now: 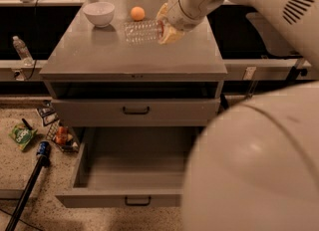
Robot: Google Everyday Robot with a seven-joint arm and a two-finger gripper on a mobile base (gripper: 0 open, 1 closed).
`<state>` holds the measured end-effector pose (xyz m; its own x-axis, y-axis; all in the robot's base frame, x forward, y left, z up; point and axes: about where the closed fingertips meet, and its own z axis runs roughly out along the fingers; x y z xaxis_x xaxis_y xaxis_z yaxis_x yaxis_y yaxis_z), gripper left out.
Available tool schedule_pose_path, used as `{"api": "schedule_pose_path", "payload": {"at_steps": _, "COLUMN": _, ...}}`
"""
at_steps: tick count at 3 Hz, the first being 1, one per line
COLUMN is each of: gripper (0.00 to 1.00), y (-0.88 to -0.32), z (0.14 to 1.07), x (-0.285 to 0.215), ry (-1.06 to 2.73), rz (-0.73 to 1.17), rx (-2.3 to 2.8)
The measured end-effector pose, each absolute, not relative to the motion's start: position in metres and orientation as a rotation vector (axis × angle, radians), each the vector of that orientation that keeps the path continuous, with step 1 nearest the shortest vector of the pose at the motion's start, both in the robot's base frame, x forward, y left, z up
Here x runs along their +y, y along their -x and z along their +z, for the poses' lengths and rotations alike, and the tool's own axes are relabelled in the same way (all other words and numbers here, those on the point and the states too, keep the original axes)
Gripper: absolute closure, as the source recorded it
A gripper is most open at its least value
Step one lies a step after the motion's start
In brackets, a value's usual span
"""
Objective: Pick water bottle from middle drawer and place on counter
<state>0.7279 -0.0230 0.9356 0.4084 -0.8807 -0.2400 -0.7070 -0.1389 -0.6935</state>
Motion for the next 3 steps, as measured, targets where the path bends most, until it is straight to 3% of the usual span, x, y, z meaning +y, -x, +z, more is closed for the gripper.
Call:
{"api": "schedule_pose_path", "payload": {"at_steps": 1, "gripper": 1.00, "y": -0.748, "z": 0.937, "x": -0.021, "ry": 1.888, "rz": -0.177, "rx": 1.414}}
{"api": "schedule_pose_path", "payload": {"at_steps": 3, "gripper": 0.51, "y": -0.785, "z": 0.924, "x": -0.013, "ry": 1.938, "rz": -0.085, "rx": 1.482}}
